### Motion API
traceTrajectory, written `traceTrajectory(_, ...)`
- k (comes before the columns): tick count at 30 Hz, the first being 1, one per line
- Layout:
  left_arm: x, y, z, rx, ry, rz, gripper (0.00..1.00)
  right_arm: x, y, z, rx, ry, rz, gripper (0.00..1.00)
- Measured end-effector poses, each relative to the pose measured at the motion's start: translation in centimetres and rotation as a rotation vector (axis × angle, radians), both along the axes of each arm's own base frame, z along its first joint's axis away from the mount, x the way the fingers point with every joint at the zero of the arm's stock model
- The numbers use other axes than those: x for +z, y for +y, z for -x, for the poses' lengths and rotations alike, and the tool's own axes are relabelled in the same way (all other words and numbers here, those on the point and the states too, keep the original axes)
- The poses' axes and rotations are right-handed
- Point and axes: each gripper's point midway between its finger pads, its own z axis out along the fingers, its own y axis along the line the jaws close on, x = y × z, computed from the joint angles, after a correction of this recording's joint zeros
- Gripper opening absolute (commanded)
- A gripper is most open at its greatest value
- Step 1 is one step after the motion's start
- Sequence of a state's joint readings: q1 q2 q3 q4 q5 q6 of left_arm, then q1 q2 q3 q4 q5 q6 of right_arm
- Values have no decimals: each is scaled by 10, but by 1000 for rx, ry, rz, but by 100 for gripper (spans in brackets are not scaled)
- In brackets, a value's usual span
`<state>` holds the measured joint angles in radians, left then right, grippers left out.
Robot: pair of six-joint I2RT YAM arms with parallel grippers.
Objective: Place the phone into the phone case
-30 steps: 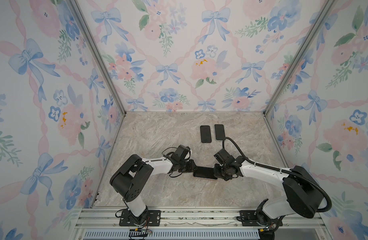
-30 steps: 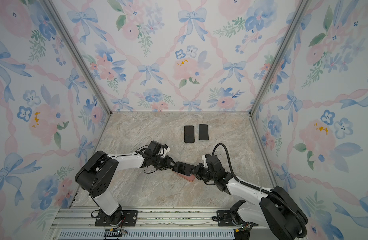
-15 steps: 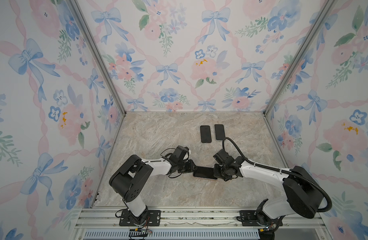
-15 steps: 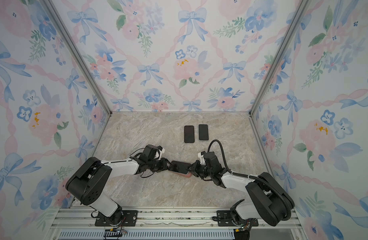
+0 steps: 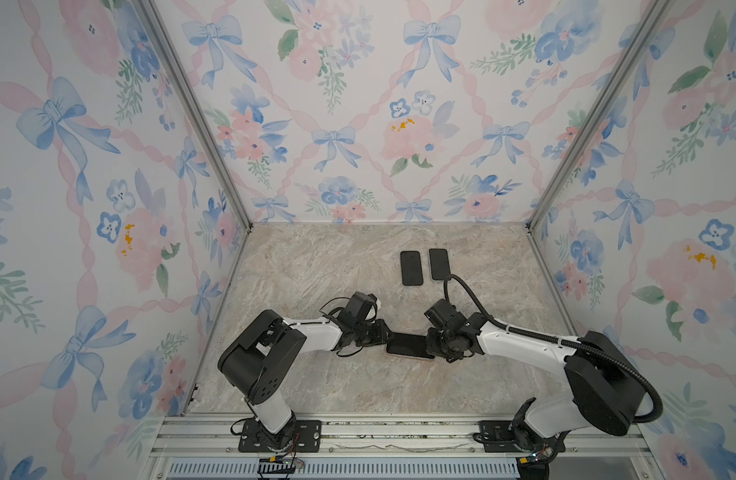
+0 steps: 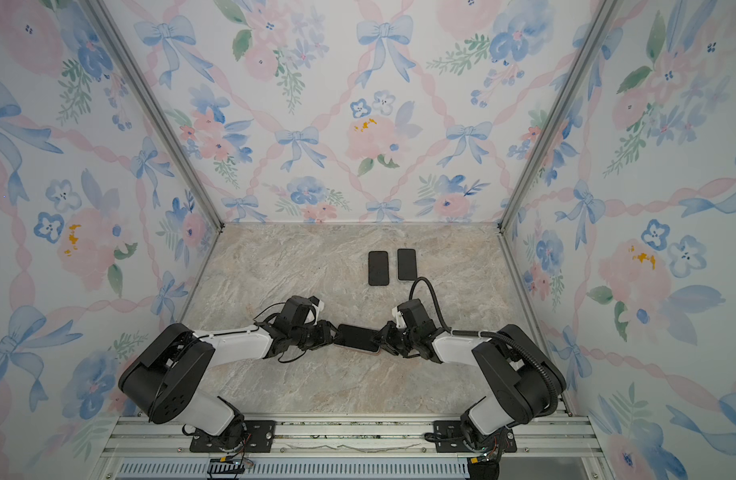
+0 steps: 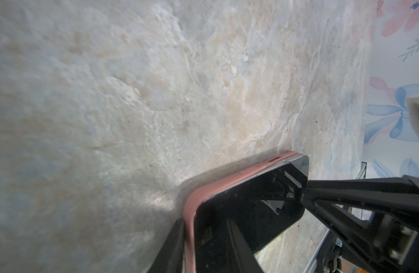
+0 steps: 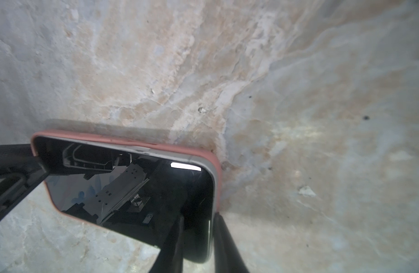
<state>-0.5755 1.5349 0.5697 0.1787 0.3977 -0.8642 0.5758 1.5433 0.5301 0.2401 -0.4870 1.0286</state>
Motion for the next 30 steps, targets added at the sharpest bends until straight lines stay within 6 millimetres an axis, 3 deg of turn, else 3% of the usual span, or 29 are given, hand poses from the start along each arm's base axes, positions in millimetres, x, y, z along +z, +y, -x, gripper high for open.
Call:
traceTrajectory(5, 0, -6, 11, -31, 28, 22, 43, 1, -1, -2, 12, 11, 48, 45)
traceTrajectory(15, 2, -13, 23, -81, 60, 70, 43, 4, -11, 5, 34, 12, 226, 60)
traceTrajectory(25, 5, 1, 16, -77, 42, 50, 43, 10, -26, 11, 77, -9, 435, 74)
traceTrajectory(30, 9, -2, 10, -105, 32, 27, 45, 15, -31, 12, 99, -33, 518, 80)
